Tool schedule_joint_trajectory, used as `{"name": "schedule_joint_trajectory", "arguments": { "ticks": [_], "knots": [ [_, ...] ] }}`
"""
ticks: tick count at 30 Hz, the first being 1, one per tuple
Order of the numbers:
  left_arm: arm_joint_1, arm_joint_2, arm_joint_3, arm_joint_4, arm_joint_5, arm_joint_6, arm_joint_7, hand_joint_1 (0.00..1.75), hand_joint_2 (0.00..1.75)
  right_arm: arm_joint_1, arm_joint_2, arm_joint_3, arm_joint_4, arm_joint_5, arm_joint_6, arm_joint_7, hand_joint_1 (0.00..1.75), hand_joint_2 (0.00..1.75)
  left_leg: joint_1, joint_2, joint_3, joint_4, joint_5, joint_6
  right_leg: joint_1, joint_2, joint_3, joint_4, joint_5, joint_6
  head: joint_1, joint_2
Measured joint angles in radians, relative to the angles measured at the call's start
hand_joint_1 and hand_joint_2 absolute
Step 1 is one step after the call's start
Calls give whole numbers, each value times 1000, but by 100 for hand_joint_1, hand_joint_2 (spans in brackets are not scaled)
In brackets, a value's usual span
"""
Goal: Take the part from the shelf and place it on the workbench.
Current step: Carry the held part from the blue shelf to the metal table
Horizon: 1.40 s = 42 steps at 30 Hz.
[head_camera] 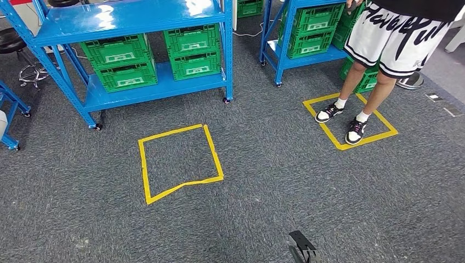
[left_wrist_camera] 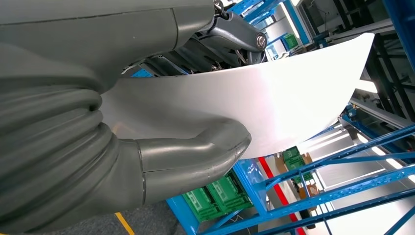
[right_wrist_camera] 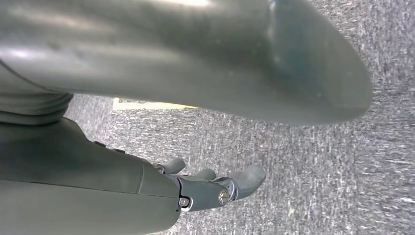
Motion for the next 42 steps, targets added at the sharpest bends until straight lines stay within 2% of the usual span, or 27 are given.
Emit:
{"name": "schedule_joint_trajectory", "arguments": {
  "ticks": [3, 6, 8, 9, 11, 12, 13, 14, 15, 17, 19, 21, 22, 24, 26, 27, 28, 29, 30, 32, 34, 35, 36, 37, 39, 41, 42],
  "knots": [
    [-1, 0, -3, 2, 1, 0, 0, 175, 175, 0, 0, 0, 0, 7, 0, -5, 0, 0, -1, 0, -1, 1, -1, 2, -2, 0, 0, -1, 1, 2, 0, 0],
    [-7, 4, -6, 4, 1, 2, 0, 175, 175, -1, 0, 0, 0, 11, 0, -6, 0, 0, -5, -2, 1, -5, 1, 16, -8, -5, 2, -7, 4, 12, 0, 0],
    [-14, 5, -8, 5, 2, 4, -1, 175, 175, -1, 0, 0, 0, 11, 0, -6, 0, 0, -1, -6, 13, -29, 12, 24, -7, 1, -6, 13, -10, 16, 1, 0],
    [-18, 5, -9, 5, 2, 7, -1, 175, 175, -1, 0, 0, 0, 12, 0, -7, 0, 0, 3, -10, 18, -40, 18, 27, -7, 7, -22, 48, -32, 17, 2, 0],
    [-20, 1, -10, 6, 2, 11, 0, 175, 175, 1, 0, 0, 0, 14, 0, -7, 0, 0, 4, -20, 18, -46, 23, 29, -9, 17, -77, 161, -90, 18, 2, 0],
    [-17, -1, -12, 7, 2, 12, 0, 175, 175, 3, 0, 0, 0, 15, 0, -8, 0, 0, 5, -27, 16, -45, 24, 29, -10, 19, -104, 215, -110, 20, 2, 0],
    [-14, -3, -14, 7, 3, 13, 0, 175, 175, 3, 0, 0, 0, 15, 0, -8, 0, 0, 7, -36, 13, -42, 24, 26, -13, 19, -117, 241, -112, 23, 2, 0],
    [-12, -5, -16, 8, 3, 13, 0, 175, 175, 4, -1, 0, 0, 16, 0, -9, 0, 0, 10, -46, 9, -37, 24, 22, -17, 21, -114, 231, -97, 27, 2, 0],
    [-10, -6, -17, 8, 3, 14, 0, 175, 175, 4, -1, 0, 0, 17, 0, -9, 0, 0, 15, -57, 4, -30, 23, 15, -23, 25, -93, 187, -69, 32, 3, 0],
    [-11, -5, -18, 7, 3, 15, 0, 175, 175, 4, -1, 0, 0, 17, 0, -10, 0, 0, 23, -80, -11, -8, 17, -5, -34, 61, -39, 77, -27, 40, 4, 0],
    [-11, -5, -19, 6, 3, 17, 0, 175, 175, 4, -1, 0, 1, 18, 0, -10, 0, 0, 24, -102, -25, 7, 14, -25, -35, 82, -19, 37, -23, 28, 6, 0],
    [-10, -1, -20, 6, 4, 17, -1, 175, 175, 2, -1, 0, 1, 18, 0, -11, 0, 0, 26, -121, -30, 2, 21, -40, -31, 64, -20, 44, -23, 4, 6, 0],
    [-9, 3, -20, 6, 6, 17, 0, 175, 175, 2, -1, 0, 1, 19, -1, -11, 0, 0, 27, -117, -33, 2, 22, -44, -30, 53, -19, 43, -21, -6, 5, 0],
    [-9, 10, -21, 7, 8, 17, 0, 175, 175, 1, -1, 0, 0, 18, -1, -12, 0, 0, 24, -78, -56, 46, -3, -48, -28, 32, -17, 40, -16, -21, 1, 0],
    [-8, 10, -22, 7, 8, 17, 0, 175, 175, 4, -1, 0, 1, 19, -1, -12, 0, 0, 19, -30, -108, 164, -61, -45, -20, 10, -16, 39, -16, -30, -3, 0],
    [-5, 10, -23, 7, 9, 17, 0, 175, 175, 5, -1, 0, 1, 19, -1, -12, 0, 0, 19, -21, -135, 224, -84, -43, -17, -3, -16, 39, -17, -33, -3, 0],
    [-1, 10, -23, 8, 9, 17, 0, 175, 175, 5, -1, 0, 1, 20, -1, -12, 0, 0, 18, -17, -150, 261, -93, -40, -13, -15, -16, 39, -19, -35, -3, 0],
    [1, 10, -24, 8, 9, 17, 0, 175, 175, 5, -1, 0, 1, 20, -1, -12, 0, 0, 17, -14, -148, 262, -85, -36, -10, -28, -15, 39, -20, -37, -3, 0],
    [2, 10, -24, 8, 9, 17, 0, 175, 175, 5, -1, 0, 0, 20, -1, -12, 0, 0, 15, -9, -127, 227, -62, -30, -8, -40, -13, 39, -22, -38, -3, 0],
    [2, 10, -24, 6, 9, 18, 0, 175, 175, 4, -1, 0, 0, 20, -1, -12, 0, 0, 1, 30, -59, 103, -15, -17, -4, -64, -8, 39, -27, -35, -3, 0],
    [0, 8, -25, 4, 8, 20, -1, 175, 175, 4, -1, 0, 1, 21, -1, -12, 0, 0, -14, 61, -19, 26, -2, -5, 1, -86, -4, 37, -31, -26, -5, 0],
    [1, 8, -25, 3, 8, 21, -1, 175, 175, 4, -1, 0, 1, 22, -1, -12, 0, 0, -19, 59, -18, 19, -5, -2, 3, -98, -1, 34, -33, -21, -5, 0],
    [1, 9, -25, 3, 8, 22, -1, 175, 175, 2, -1, 0, 1, 22, -1, -12, 0, 0, -18, 44, -18, 16, -3, 2, 4, -110, 4, 30, -34, -16, -6, 0],
    [3, 10, -25, 2, 8, 23, 0, 175, 175, 1, -1, 0, 1, 22, -1, -12, 0, 0, -16, 31, -17, 11, 0, 7, 3, -108, 7, 29, -36, -10, -5, 0],
    [4, 11, -25, -2, 7, 25, -1, 175, 175, -1, 0, 0, 1, 23, 0, -12, 0, 0, -10, 8, -12, 0, 6, 18, 1, -59, -5, 62, -60, -2, -4, 0],
    [6, 2, -26, -4, 5, 27, -1, 175, 175, 3, 0, 0, 1, 23, 0, -12, 0, 0, -7, -17, -11, -3, 8, 27, -1, 4, -59, 169, -112, 0, -3, 0],
    [8, -3, -26, -5, 3, 28, -1, 175, 175, 5, 0, 0, 1, 23, 0, -11, 0, 0, -7, -32, -11, -3, 8, 30, -1, 16, -93, 231, -134, -1, -1, 0]
  ]
}}
